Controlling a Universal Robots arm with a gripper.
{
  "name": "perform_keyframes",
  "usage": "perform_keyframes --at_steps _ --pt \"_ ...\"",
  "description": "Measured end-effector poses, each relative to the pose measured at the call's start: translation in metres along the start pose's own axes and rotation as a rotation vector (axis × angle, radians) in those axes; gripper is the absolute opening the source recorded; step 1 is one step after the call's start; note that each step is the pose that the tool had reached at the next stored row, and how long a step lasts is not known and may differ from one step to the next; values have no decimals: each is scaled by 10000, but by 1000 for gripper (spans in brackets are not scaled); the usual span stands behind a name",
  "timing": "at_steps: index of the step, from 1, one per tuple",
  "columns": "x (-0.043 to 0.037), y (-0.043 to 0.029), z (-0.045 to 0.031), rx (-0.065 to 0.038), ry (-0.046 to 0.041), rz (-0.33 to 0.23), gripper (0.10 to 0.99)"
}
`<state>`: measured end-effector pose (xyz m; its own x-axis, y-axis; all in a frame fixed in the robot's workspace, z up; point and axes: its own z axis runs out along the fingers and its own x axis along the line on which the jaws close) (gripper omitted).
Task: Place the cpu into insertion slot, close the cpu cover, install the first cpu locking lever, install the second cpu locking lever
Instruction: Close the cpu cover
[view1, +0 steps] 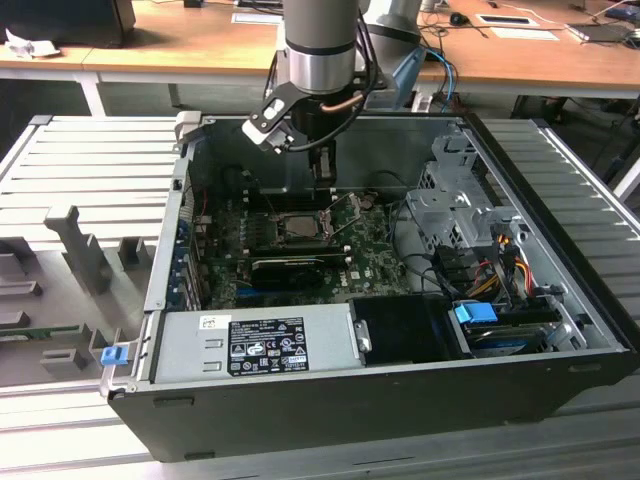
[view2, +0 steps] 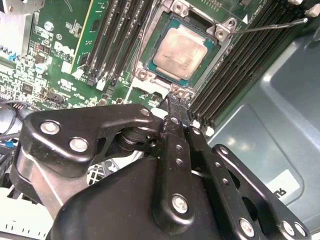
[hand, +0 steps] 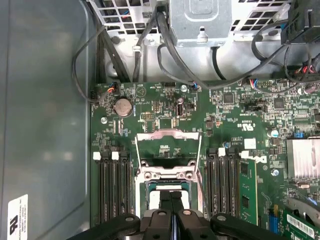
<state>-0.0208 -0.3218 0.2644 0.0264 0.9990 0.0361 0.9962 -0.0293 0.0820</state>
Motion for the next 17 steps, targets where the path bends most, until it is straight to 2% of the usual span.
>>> perform_keyframes --at_steps 2,8,13,17 --pt "1 27 3 -1 6 1 106" --pt "5 219 23 0 5 0 106" --pt "7 250 33 0 7 0 106" --pt "11 449 76 0 6 0 106"
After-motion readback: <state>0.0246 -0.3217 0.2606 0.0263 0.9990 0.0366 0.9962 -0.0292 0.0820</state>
